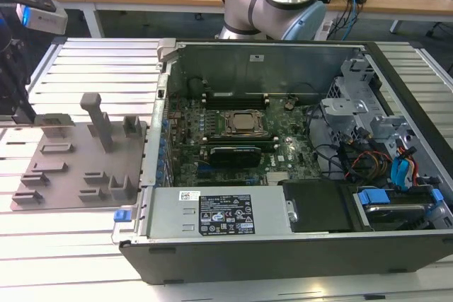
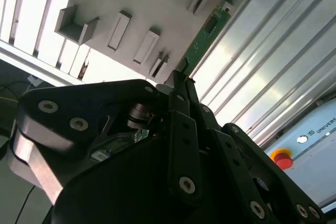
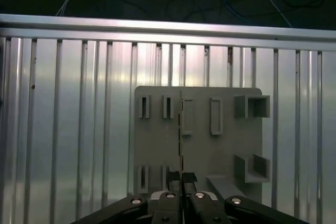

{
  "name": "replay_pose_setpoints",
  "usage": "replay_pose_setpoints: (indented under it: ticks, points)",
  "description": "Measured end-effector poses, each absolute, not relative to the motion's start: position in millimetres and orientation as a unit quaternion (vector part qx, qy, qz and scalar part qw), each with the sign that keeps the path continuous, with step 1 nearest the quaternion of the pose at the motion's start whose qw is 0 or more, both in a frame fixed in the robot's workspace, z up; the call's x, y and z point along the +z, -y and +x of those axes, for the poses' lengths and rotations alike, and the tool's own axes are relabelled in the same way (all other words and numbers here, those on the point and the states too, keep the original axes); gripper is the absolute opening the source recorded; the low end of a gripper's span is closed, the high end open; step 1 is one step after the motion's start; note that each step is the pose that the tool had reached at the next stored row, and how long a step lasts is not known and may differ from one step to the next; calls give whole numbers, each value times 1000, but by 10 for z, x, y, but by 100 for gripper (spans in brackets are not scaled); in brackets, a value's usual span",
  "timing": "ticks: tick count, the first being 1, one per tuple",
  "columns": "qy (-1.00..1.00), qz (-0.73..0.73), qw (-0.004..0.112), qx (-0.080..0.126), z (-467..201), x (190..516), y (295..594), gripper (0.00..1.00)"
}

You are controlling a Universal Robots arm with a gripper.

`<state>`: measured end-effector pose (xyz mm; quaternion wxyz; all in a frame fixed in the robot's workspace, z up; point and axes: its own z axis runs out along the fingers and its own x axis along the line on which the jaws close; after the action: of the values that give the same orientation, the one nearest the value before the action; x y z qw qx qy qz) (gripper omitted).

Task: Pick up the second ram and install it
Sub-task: 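Pick up the second ram and move it above second insertion slot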

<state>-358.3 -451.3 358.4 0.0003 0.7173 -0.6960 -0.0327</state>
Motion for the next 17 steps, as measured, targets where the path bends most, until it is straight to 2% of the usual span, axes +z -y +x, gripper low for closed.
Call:
replay_pose_setpoints:
  ticks: [5, 14, 17]
  points:
    - [696, 717, 0, -33, -3583, 3743, 4513, 13]
    - [696, 717, -1, -34, -3584, 4386, 4513, 13]
    - [696, 717, -1, -34, -3583, 4387, 4513, 13]
